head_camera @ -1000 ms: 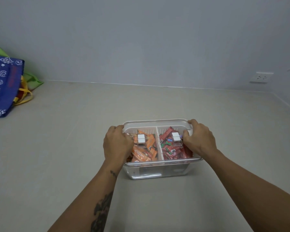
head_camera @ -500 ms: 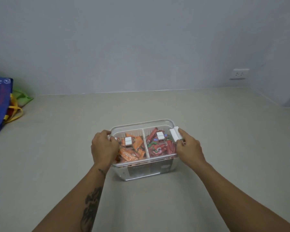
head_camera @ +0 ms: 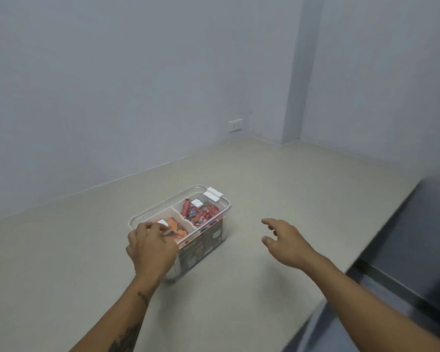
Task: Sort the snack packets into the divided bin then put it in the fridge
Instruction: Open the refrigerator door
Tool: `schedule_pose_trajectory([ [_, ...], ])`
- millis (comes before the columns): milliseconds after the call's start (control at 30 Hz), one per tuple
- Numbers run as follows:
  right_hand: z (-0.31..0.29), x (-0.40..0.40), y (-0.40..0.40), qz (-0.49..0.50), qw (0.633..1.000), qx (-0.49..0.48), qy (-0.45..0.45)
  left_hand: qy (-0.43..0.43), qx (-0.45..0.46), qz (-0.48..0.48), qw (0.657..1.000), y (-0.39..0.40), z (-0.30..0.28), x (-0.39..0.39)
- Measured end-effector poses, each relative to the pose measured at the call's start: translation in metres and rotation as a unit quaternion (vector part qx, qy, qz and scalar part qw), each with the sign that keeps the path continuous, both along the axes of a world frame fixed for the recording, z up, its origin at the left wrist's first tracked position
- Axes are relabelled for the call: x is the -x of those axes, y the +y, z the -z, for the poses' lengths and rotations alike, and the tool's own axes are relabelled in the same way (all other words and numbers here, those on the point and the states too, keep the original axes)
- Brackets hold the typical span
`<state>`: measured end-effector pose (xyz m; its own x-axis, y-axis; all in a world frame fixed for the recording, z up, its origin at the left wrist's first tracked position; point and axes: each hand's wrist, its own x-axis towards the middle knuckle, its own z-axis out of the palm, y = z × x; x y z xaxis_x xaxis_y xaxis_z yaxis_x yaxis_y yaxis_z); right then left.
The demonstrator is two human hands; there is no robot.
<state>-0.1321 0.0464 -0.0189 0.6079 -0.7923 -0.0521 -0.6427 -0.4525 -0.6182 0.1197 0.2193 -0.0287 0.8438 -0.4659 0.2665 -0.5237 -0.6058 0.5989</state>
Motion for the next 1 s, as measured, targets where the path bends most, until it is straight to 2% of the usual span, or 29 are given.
schedule_pose_trajectory([
  [100, -0.015, 0.062, 0.027, 0.059, 0.997, 0.032, 0.03, 0.049, 0.069, 0.132, 0.988, -0.015, -0.023, 0.039],
  [167, -0.032, 0.109, 0.044, 0.113, 0.991, 0.06, 0.049, 0.107, 0.101, 0.229, 0.962, -0.034, -0.039, 0.072],
  [267, -0.064, 0.185, 0.07, 0.203, 0.97, 0.11, 0.082, 0.195, 0.134, 0.355, 0.905, -0.059, -0.057, 0.133],
  [433, -0.108, 0.304, 0.119, 0.321, 0.919, 0.19, 0.129, 0.272, 0.104, 0.522, 0.802, -0.076, -0.071, 0.244],
  [600, -0.137, 0.386, 0.14, 0.387, 0.875, 0.231, 0.175, 0.334, 0.088, 0.591, 0.729, -0.098, -0.082, 0.352],
  [767, -0.151, 0.443, 0.113, 0.388, 0.861, 0.244, 0.22, 0.262, 0.075, 0.653, 0.706, -0.131, -0.095, 0.461],
  [900, -0.136, 0.45, 0.085, 0.363, 0.845, 0.287, 0.267, 0.237, 0.048, 0.644, 0.726, -0.15, -0.109, 0.52],
  [1000, -0.106, 0.46, 0.063, 0.36, 0.836, 0.339, 0.238, 0.259, 0.051, 0.618, 0.74, -0.179, -0.117, 0.552],
])
